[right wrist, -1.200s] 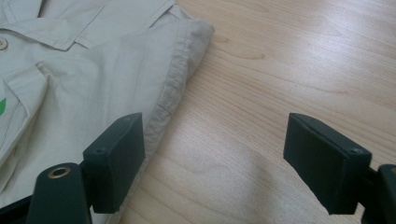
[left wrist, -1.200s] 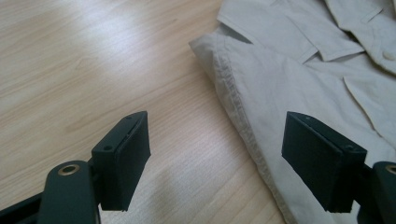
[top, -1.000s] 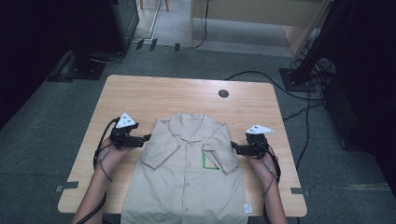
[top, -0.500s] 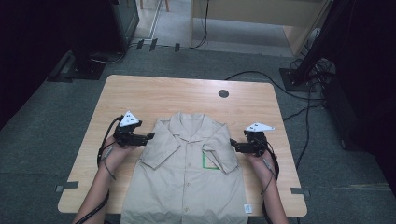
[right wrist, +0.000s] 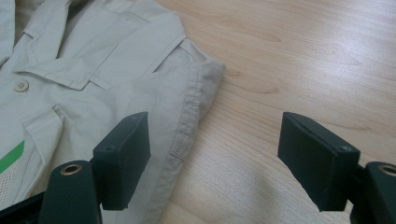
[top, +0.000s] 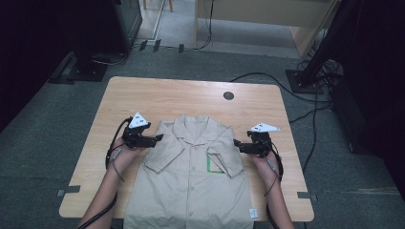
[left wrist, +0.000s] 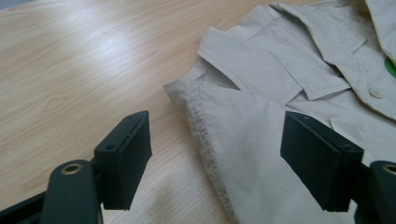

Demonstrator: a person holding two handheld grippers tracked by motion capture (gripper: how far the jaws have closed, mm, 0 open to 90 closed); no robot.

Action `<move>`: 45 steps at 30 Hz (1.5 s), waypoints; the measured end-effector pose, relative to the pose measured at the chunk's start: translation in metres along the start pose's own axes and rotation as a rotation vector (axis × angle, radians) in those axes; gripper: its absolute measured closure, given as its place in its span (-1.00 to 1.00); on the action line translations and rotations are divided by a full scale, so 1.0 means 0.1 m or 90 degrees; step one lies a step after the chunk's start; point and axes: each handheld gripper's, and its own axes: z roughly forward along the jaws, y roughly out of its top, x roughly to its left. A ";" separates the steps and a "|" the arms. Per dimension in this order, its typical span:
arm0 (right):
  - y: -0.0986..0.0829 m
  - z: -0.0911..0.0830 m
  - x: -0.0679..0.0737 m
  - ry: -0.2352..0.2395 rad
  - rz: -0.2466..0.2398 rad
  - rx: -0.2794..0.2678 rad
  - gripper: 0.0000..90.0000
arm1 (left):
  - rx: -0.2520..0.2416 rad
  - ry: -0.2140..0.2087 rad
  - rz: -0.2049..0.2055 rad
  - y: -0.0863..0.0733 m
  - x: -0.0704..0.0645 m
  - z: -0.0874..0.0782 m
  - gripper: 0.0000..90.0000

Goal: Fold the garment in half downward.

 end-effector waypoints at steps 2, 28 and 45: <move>0.00 0.00 0.01 0.001 0.001 -0.002 -0.40 | 0.003 0.000 0.005 0.01 -0.01 0.01 -0.44; 0.14 0.18 0.03 0.001 -0.002 -0.018 -0.28 | 0.002 0.011 0.011 0.07 -0.02 0.20 -0.44; 0.18 0.32 0.05 0.006 -0.003 -0.009 -0.18 | 0.008 0.021 0.014 0.07 -0.02 0.31 -0.30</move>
